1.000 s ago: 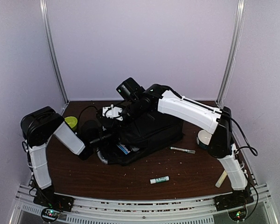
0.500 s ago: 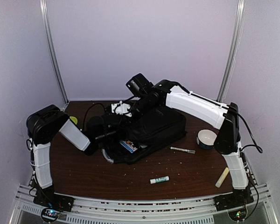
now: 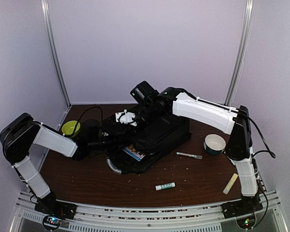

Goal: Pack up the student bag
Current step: Place the pencil case in the largest pocket of the bag, then place the largest pocket of the student bag.

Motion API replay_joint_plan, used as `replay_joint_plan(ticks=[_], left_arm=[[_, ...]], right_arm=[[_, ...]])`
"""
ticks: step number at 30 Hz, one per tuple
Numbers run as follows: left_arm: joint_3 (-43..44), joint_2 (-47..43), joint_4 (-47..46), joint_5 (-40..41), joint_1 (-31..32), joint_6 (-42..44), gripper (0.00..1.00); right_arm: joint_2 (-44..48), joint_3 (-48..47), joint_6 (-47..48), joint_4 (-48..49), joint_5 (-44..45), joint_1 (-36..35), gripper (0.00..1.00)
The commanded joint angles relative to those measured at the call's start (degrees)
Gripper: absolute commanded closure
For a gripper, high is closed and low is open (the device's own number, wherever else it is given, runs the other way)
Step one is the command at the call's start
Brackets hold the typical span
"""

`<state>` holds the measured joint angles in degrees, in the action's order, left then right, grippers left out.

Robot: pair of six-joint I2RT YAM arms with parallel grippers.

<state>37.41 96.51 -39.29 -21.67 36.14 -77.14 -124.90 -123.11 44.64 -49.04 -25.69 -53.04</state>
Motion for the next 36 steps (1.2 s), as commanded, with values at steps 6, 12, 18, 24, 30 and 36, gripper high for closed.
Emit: replay_joint_plan(ticks=[6, 12, 18, 24, 30, 36], left_arm=[[-2.9, -14.8, 25.3, -1.7, 1.4, 16.3, 0.42], [-2.7, -27.5, 49.5, 1.6, 1.8, 25.8, 0.43], [-1.3, -36.0, 63.7, 5.0, 1.8, 31.1, 0.43], [-1.5, -34.2, 64.8, 4.2, 1.7, 34.1, 0.42], [-2.1, -26.2, 48.2, -1.0, 3.5, 37.8, 0.44], [6.0, -24.0, 54.4, 0.5, 6.0, 42.3, 0.47]], right_arm=[[4.6, 4.4, -1.4, 3.0, 3.7, 0.9, 1.00], [6.0, 10.2, 1.4, -1.1, 3.5, 0.9, 1.00], [7.6, 15.8, 3.6, -2.6, 5.1, 1.0, 1.00], [7.8, 19.0, -0.3, 0.3, 10.2, 1.6, 1.00], [4.4, 13.4, -15.7, 4.0, 12.1, 2.7, 0.99], [3.3, 15.0, -12.3, 2.3, 14.9, 3.1, 1.00]])
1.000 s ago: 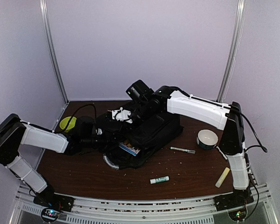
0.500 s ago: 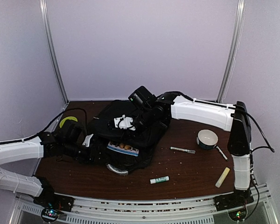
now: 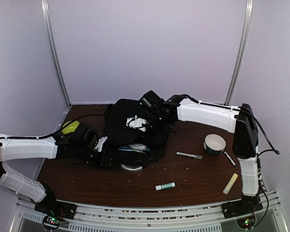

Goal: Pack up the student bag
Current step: Place the largest pocket of the student bag.

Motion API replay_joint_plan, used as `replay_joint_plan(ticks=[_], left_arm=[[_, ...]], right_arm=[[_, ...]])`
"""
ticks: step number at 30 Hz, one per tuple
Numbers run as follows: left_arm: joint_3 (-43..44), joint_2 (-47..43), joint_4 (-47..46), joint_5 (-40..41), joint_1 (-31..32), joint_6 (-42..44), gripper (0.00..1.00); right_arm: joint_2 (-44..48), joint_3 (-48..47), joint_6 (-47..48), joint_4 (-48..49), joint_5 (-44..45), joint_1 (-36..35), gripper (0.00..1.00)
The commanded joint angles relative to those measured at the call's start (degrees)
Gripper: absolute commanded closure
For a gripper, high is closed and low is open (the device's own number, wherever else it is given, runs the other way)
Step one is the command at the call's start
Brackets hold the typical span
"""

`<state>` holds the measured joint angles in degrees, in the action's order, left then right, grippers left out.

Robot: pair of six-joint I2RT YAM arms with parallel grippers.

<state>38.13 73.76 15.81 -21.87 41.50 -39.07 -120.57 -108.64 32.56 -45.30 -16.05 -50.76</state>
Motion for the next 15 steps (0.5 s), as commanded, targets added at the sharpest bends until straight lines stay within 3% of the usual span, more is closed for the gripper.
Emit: replay_joint_plan(ticks=[1, 4, 8, 15], left_arm=[[6.0, -2.6, 1.2, 2.5, 0.6, 4.5, 0.47], [7.3, -7.1, 7.2, 11.4, 0.4, 4.2, 0.45], [4.8, -13.1, 8.3, 21.2, -1.5, 0.3, 0.43], [0.6, -12.4, 2.0, 17.8, -7.1, -0.8, 0.45]], right_arm=[[-0.3, 2.0, 0.9, -1.5, 5.4, 1.1, 1.00], [3.0, 8.3, 3.7, 0.5, 6.5, 2.5, 1.00], [7.2, 15.0, 7.2, 2.9, 8.3, 4.1, 1.00], [10.0, 19.6, 6.2, 3.0, 7.8, 5.5, 0.99]])
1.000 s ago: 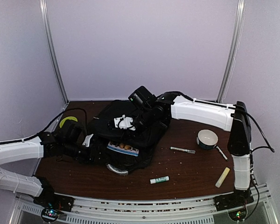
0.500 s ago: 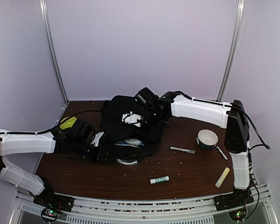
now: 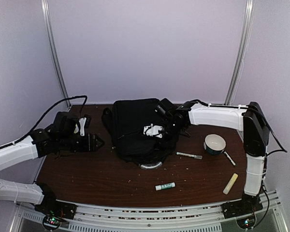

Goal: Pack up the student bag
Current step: Place the largest pocket of the student bag, then pick up the largest pocket of the bag from the student bag.

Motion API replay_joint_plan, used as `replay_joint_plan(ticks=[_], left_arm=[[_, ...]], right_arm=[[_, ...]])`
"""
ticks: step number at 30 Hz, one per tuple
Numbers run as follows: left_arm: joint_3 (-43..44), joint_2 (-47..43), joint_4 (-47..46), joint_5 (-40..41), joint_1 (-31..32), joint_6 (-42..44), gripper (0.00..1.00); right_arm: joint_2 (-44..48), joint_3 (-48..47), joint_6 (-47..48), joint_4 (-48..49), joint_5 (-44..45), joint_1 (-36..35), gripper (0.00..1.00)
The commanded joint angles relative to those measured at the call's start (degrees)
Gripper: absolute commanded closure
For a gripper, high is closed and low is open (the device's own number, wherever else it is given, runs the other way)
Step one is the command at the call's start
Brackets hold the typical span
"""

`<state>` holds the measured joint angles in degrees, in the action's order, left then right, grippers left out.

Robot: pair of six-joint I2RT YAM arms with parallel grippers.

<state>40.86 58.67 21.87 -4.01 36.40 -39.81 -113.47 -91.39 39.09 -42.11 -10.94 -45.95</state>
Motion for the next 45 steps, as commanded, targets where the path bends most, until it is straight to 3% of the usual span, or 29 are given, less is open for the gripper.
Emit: replay_joint_plan(ticks=[1, 10, 14, 23, 30, 39, 42, 45], left_arm=[[-2.5, 3.9, -6.1, -0.9, -2.1, 1.3, 0.46], [-2.0, 18.5, -19.1, -4.7, -2.0, 14.3, 0.50], [0.6, 24.8, -19.7, -3.7, -2.1, 19.4, 0.50], [3.9, 33.3, -22.3, -2.8, -2.1, 25.4, 0.50], [3.3, 35.8, -28.7, -3.1, -2.1, 28.6, 0.56], [3.8, 37.4, -28.7, -5.9, -2.1, 31.2, 0.90], [2.3, 34.8, -27.5, -5.9, -2.0, 30.6, 0.99], [0.9, 32.5, -26.0, -5.5, -2.0, 30.0, 1.00]], right_arm=[[3.2, 2.8, -0.7, 0.1, 2.5, 0.8, 0.97], [9.1, 5.9, -3.0, -1.3, -5.5, 1.0, 0.66], [11.8, 8.4, -4.5, -1.8, -9.7, 1.0, 0.60], [16.0, 12.7, -5.0, -2.2, -11.5, 1.0, 0.57], [15.0, 12.5, -5.4, -2.3, -11.9, 1.1, 0.56], [8.4, 2.5, -6.7, -3.2, -12.9, 1.4, 0.57], [4.1, -4.3, -9.9, -3.1, -14.3, 1.5, 0.57], [-1.1, -10.0, -14.9, -0.5, -16.6, 1.5, 0.57]])
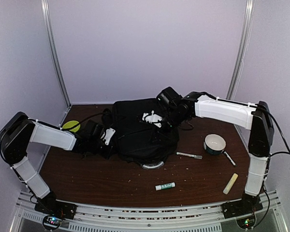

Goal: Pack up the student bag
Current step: Pick up the largest pocket of the bag from the student bag, then zip the largest pocket of the bag in the student bag.

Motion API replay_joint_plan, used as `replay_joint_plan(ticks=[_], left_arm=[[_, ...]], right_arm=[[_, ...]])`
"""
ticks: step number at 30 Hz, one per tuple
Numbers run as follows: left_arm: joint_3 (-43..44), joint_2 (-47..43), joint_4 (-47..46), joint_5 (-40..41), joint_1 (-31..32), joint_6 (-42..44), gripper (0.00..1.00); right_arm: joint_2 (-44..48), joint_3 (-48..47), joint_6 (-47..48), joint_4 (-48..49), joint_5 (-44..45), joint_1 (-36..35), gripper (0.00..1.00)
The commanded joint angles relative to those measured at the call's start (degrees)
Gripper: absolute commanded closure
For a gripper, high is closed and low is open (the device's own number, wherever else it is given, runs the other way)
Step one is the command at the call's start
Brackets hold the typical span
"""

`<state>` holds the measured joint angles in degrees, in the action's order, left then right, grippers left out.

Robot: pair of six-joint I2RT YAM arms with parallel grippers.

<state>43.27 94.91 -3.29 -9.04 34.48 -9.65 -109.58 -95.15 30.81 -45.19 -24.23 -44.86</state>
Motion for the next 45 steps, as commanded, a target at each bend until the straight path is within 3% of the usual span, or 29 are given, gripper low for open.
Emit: replay_joint_plan(ticks=[1, 8, 12, 20, 28, 35, 40, 45], left_arm=[[-1.9, -4.3, -0.4, -0.6, -0.1, -0.5, 1.00], [-6.1, -8.7, 3.7, 1.1, 0.4, -3.8, 1.00], [-7.6, -10.2, 5.6, -0.3, 2.7, -3.4, 1.00], [-7.6, -12.1, 5.4, -6.2, 13.1, 1.3, 1.00], [2.0, -3.3, 1.6, -6.9, 17.5, 2.9, 1.00], [7.3, 2.1, 2.0, -7.2, 19.6, 4.5, 1.00], [8.4, 1.5, 3.6, -6.5, 20.6, 5.3, 0.99], [6.0, -2.7, 4.4, -3.3, 21.6, 3.9, 0.68]], right_arm=[[-7.3, -8.3, -8.7, 3.0, -4.4, 0.3, 0.57], [-22.0, -24.5, -17.6, 0.3, -4.5, 0.4, 0.57], [-26.3, -27.0, -20.2, 0.7, -2.9, 0.4, 0.57], [-31.9, -30.0, -24.5, 1.1, -1.7, 1.7, 0.58], [-32.5, -30.6, -24.9, 0.7, -4.2, 1.8, 0.61], [-24.8, -27.9, -23.0, -0.4, -4.5, 3.5, 0.61], [-12.4, -17.0, -23.4, 2.8, -3.0, 7.3, 0.57], [2.8, 0.9, -24.8, 9.0, -1.0, 9.2, 0.56]])
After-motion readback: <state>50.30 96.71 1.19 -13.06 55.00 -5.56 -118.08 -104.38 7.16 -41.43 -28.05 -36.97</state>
